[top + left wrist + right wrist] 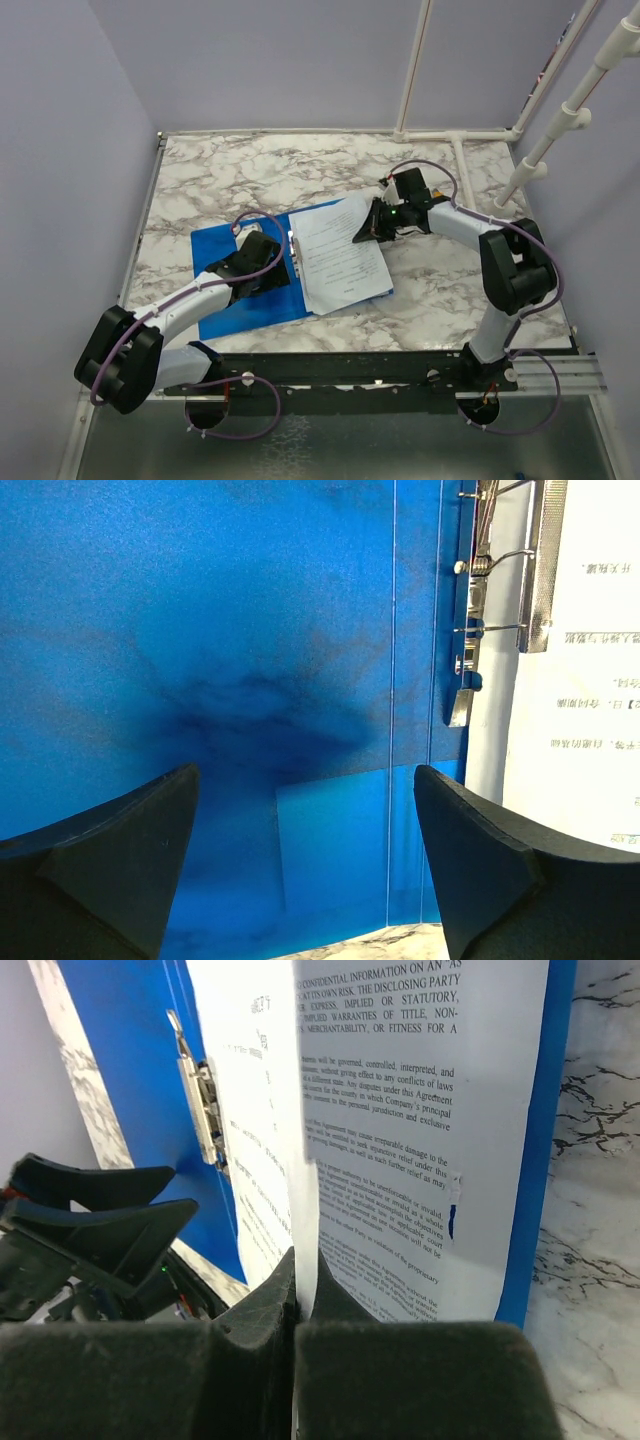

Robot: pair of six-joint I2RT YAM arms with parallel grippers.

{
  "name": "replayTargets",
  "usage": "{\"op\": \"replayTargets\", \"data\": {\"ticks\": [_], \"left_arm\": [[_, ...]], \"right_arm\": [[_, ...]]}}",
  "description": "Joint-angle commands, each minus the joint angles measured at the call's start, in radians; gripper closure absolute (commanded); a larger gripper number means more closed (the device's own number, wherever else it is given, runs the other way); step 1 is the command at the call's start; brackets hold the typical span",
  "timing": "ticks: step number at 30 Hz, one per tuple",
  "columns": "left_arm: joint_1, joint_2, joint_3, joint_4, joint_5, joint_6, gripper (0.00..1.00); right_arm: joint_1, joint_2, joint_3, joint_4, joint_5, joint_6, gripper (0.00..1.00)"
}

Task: Put the files into the folder

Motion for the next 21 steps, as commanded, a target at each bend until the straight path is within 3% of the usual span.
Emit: {"op": "replayTargets", "data": {"ticks": [1, 21], "left_arm": [[0.001, 0.009, -0.007, 0.011, -0.013, 0.017, 0.12], [0.001, 0.007, -0.008, 0.015, -0.011, 0.020, 0.13]], "right_arm": [[-0.003, 0.045, 0.022, 0.025, -0.042, -0.059, 1.00], [-0.001, 0.130, 0.058, 0.119, -0.037, 0.007, 1.00]]}}
